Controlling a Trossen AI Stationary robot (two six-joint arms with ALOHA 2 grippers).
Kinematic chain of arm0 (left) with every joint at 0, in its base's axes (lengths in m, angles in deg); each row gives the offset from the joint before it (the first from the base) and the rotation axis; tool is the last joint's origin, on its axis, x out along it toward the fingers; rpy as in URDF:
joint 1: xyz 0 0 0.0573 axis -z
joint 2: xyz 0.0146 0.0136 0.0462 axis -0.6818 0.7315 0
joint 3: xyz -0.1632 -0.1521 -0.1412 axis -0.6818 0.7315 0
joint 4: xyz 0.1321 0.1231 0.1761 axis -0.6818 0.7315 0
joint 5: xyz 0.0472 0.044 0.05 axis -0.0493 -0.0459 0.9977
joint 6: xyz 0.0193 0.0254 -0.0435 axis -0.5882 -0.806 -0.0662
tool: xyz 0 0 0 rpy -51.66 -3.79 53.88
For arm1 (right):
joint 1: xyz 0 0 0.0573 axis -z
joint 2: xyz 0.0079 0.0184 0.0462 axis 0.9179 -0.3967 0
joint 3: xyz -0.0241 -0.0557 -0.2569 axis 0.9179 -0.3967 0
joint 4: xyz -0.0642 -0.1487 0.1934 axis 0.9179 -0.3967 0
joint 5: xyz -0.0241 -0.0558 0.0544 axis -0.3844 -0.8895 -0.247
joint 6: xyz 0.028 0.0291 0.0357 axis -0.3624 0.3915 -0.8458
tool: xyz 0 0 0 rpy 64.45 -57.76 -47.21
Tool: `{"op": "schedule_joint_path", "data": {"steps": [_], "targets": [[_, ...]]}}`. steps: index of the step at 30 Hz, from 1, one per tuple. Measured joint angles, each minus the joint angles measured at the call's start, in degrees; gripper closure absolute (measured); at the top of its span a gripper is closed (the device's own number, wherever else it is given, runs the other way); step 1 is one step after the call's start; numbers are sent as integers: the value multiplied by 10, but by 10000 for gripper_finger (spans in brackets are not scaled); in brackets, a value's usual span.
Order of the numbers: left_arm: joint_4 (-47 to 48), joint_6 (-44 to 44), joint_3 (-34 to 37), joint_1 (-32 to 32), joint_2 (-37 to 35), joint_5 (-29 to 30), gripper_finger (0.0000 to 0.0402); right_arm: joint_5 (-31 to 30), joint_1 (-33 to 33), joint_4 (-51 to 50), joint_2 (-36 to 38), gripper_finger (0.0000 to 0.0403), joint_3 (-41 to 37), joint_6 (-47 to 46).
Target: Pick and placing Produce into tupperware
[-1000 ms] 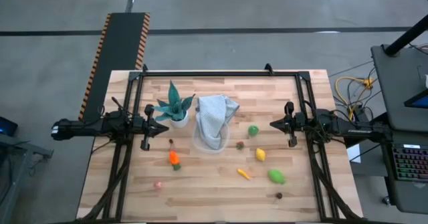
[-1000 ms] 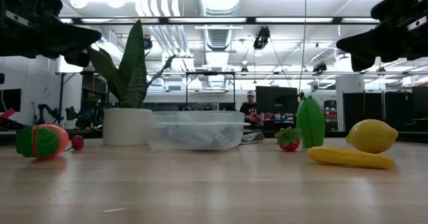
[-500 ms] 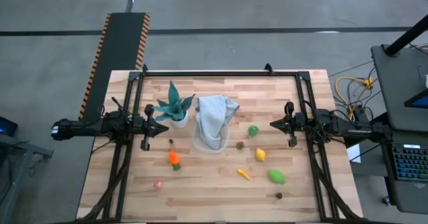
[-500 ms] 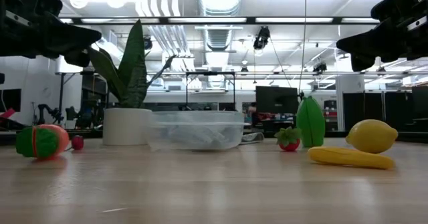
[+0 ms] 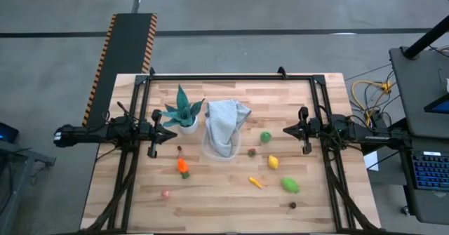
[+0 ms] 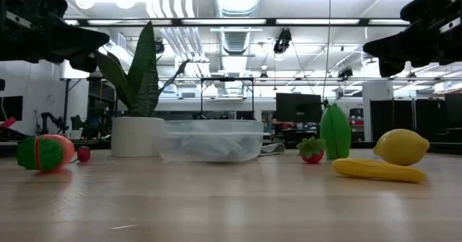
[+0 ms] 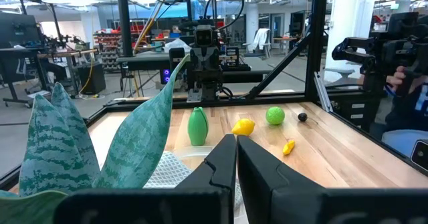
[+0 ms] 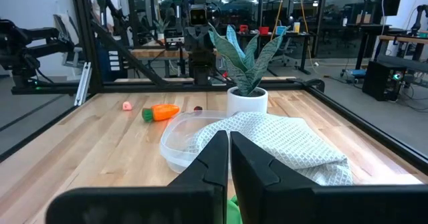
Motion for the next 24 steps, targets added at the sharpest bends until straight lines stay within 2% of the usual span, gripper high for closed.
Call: {"op": "schedule_joint_path", "data": {"steps": [19,24], "targets": [[0,0,0,0,0,0,402,0,0,0,0,394,0,-1],[0,0,0,0,0,0,402,0,0,0,0,394,0,-64]]}}
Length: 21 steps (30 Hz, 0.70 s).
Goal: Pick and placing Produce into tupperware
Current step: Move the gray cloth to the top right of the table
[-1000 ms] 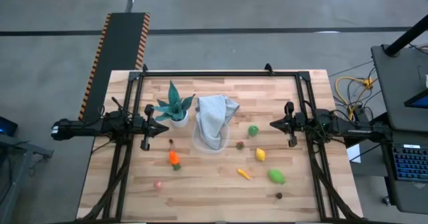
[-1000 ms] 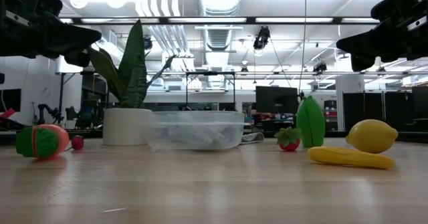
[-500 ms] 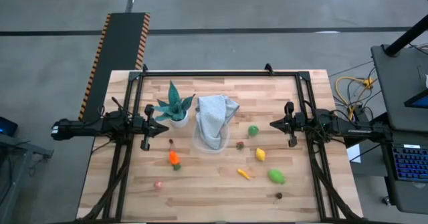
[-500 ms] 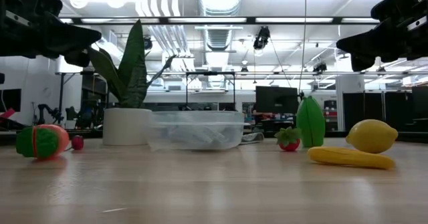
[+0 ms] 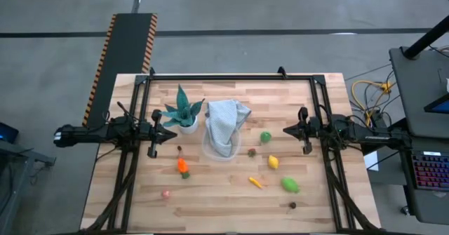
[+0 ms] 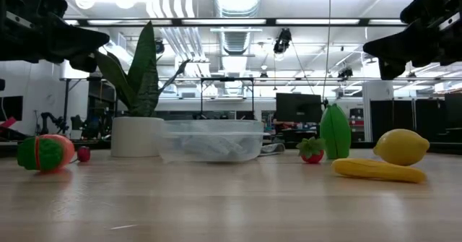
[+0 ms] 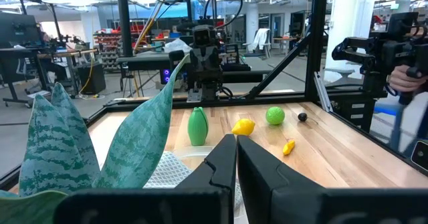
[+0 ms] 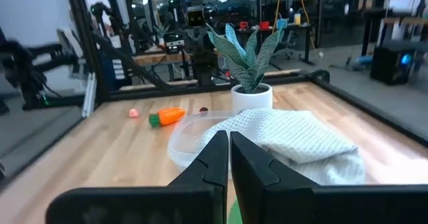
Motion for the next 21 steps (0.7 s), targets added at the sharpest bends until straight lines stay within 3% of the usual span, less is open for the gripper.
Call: {"op": "schedule_joint_path", "data": {"steps": [10,15,21], "targets": [[-3,-86,0,0,0,6,402,0,0,0,0,394,0,-11],[-8,-87,0,0,0,8,402,0,0,4,0,394,0,-6],[-56,43,0,0,0,26,402,-2,0,18,0,394,0,49]]}}
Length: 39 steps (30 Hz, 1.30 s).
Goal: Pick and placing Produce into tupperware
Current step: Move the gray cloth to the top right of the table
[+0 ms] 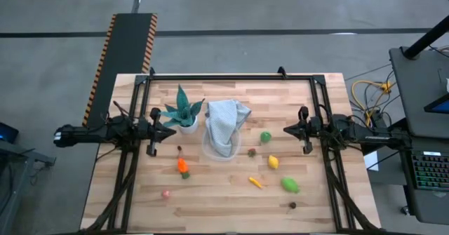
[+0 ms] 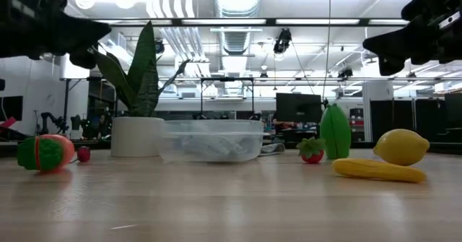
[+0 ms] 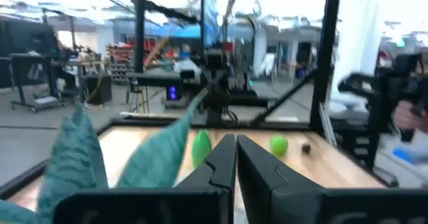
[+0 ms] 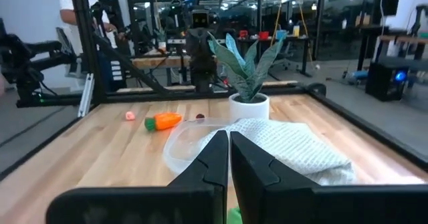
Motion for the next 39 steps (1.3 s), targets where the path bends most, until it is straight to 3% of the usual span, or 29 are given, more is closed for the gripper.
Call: {"op": "schedule_joint_path", "data": {"steps": [6,12,18,23,29,34,39], "targets": [[-44,-70,0,0,0,14,402,-44,0,33,0,386,0,-8],[-20,-77,0,0,6,101,397,-93,0,67,-41,313,5,11],[-23,-103,0,0,20,101,368,-181,1,71,-153,211,65,47],[-25,-105,0,0,26,102,355,-237,3,73,-301,179,159,111],[-47,-106,0,0,26,103,354,-239,34,44,-499,177,289,215],[-54,-107,0,0,25,103,353,-225,88,-11,-635,177,390,248],[-53,-106,0,0,26,103,353,-107,134,-74,-732,177,470,259]]}}
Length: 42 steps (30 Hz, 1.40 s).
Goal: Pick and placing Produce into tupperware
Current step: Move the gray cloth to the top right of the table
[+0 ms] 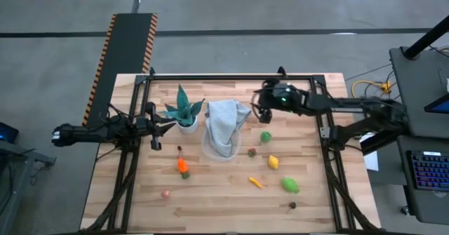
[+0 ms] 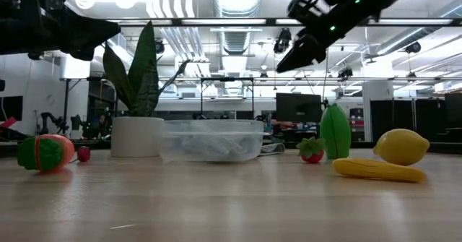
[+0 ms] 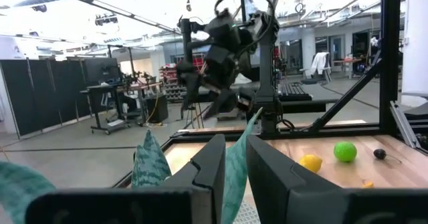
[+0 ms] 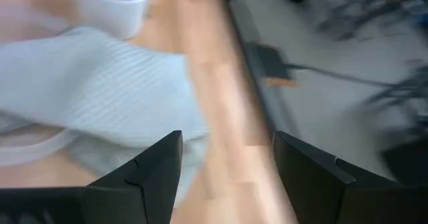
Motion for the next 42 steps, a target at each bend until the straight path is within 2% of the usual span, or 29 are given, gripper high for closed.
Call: {"op": "schedule_joint_path", "data": {"steps": [4,10,15,21,32,42], "targets": [[0,0,0,0,0,0,353,54,14,-33,-72,177,37,26],[1,2,0,0,0,0,353,59,13,-38,-169,177,68,71],[2,2,0,0,0,0,353,84,11,-50,-215,177,92,104],[3,2,0,0,0,0,353,99,-1,-54,-246,177,104,139],[2,2,0,0,2,0,353,102,-2,-27,-257,177,104,185],[3,1,0,0,4,0,353,91,-1,5,-293,177,103,192]]}}
